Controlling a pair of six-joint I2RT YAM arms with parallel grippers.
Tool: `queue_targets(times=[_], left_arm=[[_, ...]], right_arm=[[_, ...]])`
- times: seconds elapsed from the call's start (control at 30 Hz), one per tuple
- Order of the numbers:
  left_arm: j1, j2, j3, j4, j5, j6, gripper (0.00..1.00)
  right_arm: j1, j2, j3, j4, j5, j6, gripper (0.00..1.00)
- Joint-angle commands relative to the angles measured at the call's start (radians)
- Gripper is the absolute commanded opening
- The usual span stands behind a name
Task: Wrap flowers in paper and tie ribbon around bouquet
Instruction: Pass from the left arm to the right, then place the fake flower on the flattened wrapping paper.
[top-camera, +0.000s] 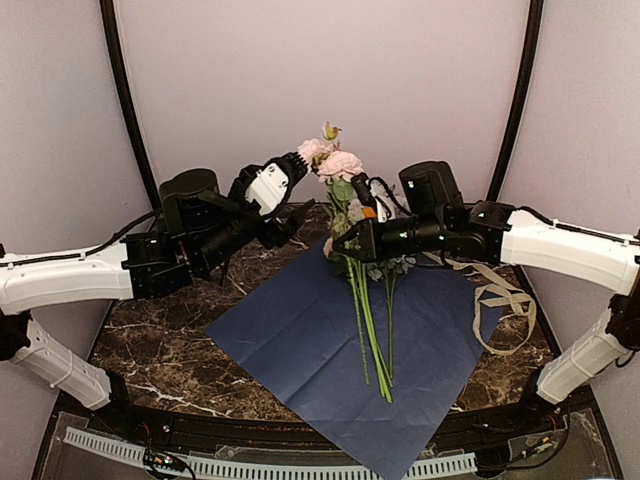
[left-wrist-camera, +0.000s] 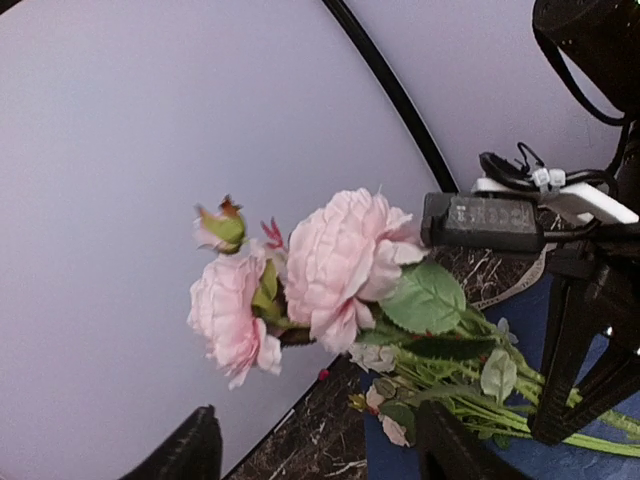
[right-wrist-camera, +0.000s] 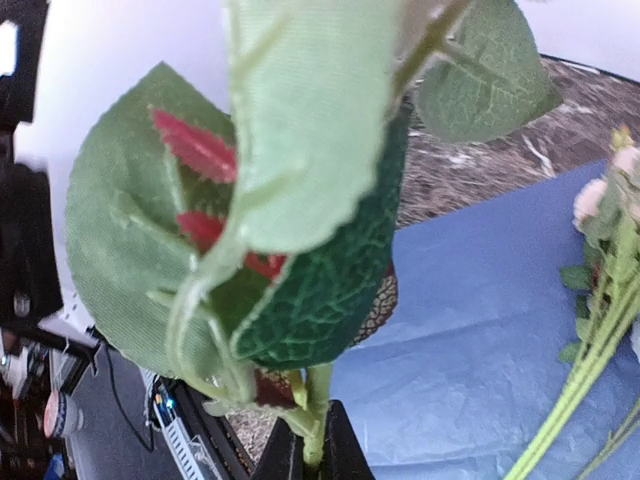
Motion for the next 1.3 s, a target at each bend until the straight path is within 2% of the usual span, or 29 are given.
queue_targets(times=[0.0, 0.17, 0.43, 0.5, 0.53, 0.6, 0.7, 0.77, 0.9, 1.0, 1.13, 1.27], left_arm=[[0.035, 0.061, 0.039, -0.207, -0.125, -0.220, 0.99], [0.138, 0.106, -0.030, -0.389, -0.064, -0.532, 0.99], [0.168, 0.200, -0.199, -0.483, -0.053, -0.722, 0.97], [0.169, 0.215, -0.228, -0.482, -0.048, -0.744, 0.96], [0.170, 0.221, -0.242, -0.480, -0.043, -0.752, 0.96], [0.171, 0.231, -0.263, -0.481, -0.035, -0.762, 0.96], [0.177, 0.244, -0.273, -0.502, -0.033, -0.772, 0.96], [0.183, 0.251, -0.276, -0.518, -0.031, -0.771, 0.96], [0.196, 0.262, -0.280, -0.534, -0.038, -0.764, 0.96], [0.206, 0.287, -0.286, -0.507, -0.042, -0.748, 0.96], [0.210, 0.381, -0.224, -0.503, -0.051, -0.714, 0.93], [0.210, 0.467, -0.150, -0.527, -0.064, -0.703, 0.91]], right_arm=[[-0.085, 0.038, -0.030, -0.111, 0.117, 0.121, 0.00], [-0.155, 0.201, 0.042, -0.189, 0.179, 0.093, 0.00], [-0.204, 0.400, 0.154, -0.242, 0.270, 0.066, 0.00], [-0.204, 0.424, 0.167, -0.249, 0.284, 0.066, 0.00], [-0.204, 0.431, 0.171, -0.250, 0.289, 0.068, 0.03], [-0.204, 0.435, 0.171, -0.255, 0.302, 0.073, 0.15], [-0.206, 0.412, 0.171, -0.276, 0.340, 0.080, 0.41], [-0.209, 0.370, 0.170, -0.292, 0.351, 0.077, 0.49], [-0.227, 0.264, 0.139, -0.313, 0.353, 0.061, 0.55], [-0.276, 0.176, 0.043, -0.304, 0.347, 0.054, 0.56], [-0.402, 0.118, -0.129, -0.290, 0.303, 0.033, 0.54], [-0.486, 0.133, -0.227, -0.269, 0.298, -0.003, 0.50]])
